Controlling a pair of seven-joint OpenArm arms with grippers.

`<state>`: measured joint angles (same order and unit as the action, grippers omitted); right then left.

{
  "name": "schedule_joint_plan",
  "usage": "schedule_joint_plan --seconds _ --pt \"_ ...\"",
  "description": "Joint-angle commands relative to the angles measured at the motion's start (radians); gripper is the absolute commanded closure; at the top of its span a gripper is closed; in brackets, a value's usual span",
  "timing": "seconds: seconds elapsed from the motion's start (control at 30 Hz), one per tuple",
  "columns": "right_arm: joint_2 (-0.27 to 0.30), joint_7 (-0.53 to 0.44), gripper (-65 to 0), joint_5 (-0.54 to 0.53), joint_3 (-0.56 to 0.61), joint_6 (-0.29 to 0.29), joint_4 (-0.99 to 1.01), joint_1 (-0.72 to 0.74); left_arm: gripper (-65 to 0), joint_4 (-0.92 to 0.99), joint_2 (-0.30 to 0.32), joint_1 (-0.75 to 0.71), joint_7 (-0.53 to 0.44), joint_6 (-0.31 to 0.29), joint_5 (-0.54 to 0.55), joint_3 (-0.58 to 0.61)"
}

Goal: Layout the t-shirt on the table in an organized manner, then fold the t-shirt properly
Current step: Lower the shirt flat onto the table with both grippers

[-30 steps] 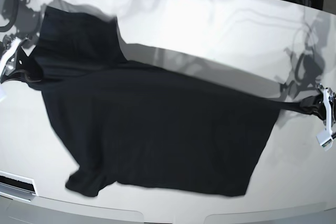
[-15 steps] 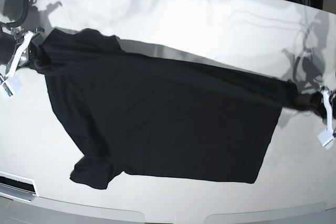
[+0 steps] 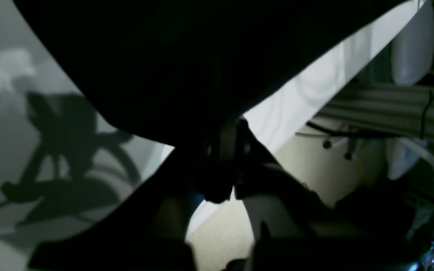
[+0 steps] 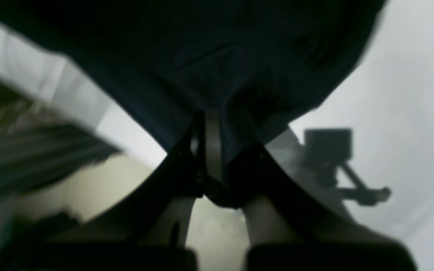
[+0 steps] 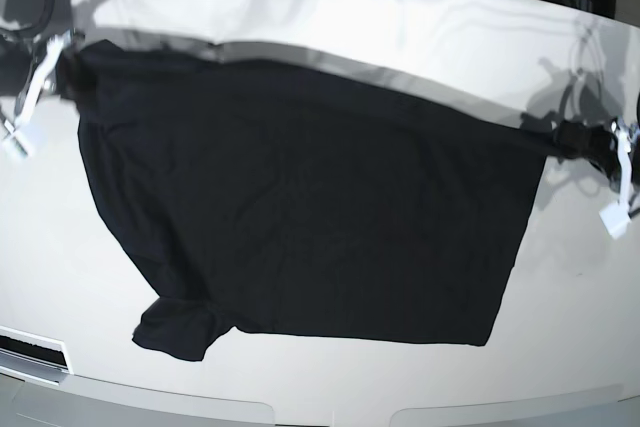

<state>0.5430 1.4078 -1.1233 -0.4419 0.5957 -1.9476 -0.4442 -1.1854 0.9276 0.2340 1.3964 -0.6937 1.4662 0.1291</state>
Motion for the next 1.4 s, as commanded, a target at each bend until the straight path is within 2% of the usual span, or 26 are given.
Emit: schedule_joint_plan --seconds 0.0,0.1,0.33,0.57,0.87,1.07,1.17,1.37 --pt "0.024 -0.012 0.0 -0.034 -0.008 0.008 -0.013 -0.013 0.0 -0.010 0.026 -0.007 0.000 -0.004 0.017 -0.011" --pt "0.032 -0.012 0.0 -0.047 -0.008 0.018 -0.013 -0.054 0.0 -0.011 0.026 -0.051 0.000 -0.004 0.017 -0.011" --pt "0.091 -0.012 0.0 -0.067 -0.008 0.014 -0.013 -0.113 0.0 -0.013 0.034 -0.077 0.000 -0.004 0.017 -0.011" --pt "0.090 -0.012 0.0 -0.104 -0.008 0.018 -0.013 -0.156 0.0 -0.050 0.060 -0.171 0.000 -0.004 0.017 -0.011" --pt "0.092 -0.012 0.0 -0.116 -0.008 0.041 -0.013 -0.274 0.0 -0.111 0.142 -0.356 0.000 -0.004 0.017 -0.011" --pt "0.092 -0.012 0.0 -0.213 -0.008 0.063 -0.015 -0.350 0.0 -0.180 0.161 -0.481 0.000 -0.004 0.017 -0.011" --pt "0.095 -0.012 0.0 -0.214 -0.008 0.063 -0.015 -0.381 0.0 -0.207 0.162 -0.527 0.000 -0.004 0.017 -0.011" --pt "0.151 -0.012 0.0 -0.216 -0.008 0.063 -0.016 -0.463 0.0 -0.234 0.183 -0.542 0.000 -0.004 0.017 -0.011"
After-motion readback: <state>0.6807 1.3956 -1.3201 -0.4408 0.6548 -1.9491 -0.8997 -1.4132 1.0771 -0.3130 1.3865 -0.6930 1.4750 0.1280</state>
